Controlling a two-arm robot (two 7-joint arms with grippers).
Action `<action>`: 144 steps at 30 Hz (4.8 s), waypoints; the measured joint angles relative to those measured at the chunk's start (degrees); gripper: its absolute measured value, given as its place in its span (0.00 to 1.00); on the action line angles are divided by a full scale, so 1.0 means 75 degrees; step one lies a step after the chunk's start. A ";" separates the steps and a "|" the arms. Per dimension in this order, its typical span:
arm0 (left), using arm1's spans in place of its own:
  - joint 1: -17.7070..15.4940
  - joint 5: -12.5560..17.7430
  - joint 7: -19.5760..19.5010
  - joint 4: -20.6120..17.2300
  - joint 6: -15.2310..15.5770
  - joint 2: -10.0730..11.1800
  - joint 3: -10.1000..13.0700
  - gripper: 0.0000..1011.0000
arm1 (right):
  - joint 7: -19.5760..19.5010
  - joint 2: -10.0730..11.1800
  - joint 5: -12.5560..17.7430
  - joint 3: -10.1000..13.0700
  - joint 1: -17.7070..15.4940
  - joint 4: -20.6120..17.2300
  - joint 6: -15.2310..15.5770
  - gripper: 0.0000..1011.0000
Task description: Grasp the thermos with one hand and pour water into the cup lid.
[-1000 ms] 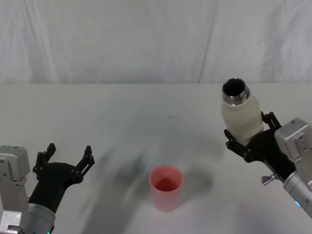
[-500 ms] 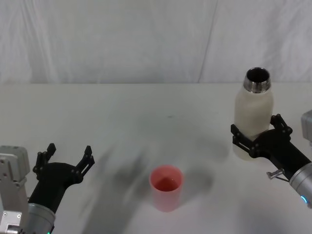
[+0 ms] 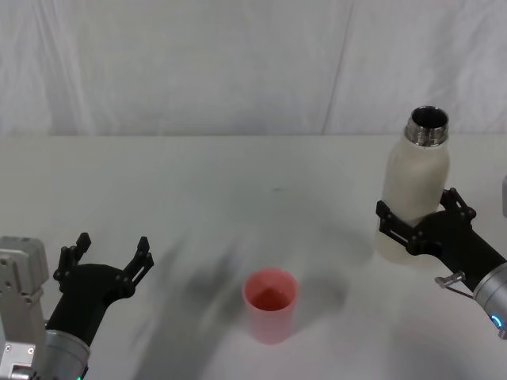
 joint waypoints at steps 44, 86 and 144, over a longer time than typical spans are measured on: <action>0.0000 0.0000 0.0000 0.0000 0.0000 0.0000 0.0000 0.99 | -0.0167 0.0193 0.0873 -0.0301 0.0324 0.0400 0.0141 0.94; 0.0000 0.0000 0.0000 0.0000 0.0000 0.0000 0.0000 0.99 | -0.0510 -0.0154 0.0451 -0.0375 0.0845 0.1339 0.0029 0.94; 0.0000 0.0000 0.0000 0.0000 0.0000 0.0000 0.0000 0.99 | -0.0406 -0.0620 0.0477 -0.0355 0.1473 0.2569 -0.0568 0.94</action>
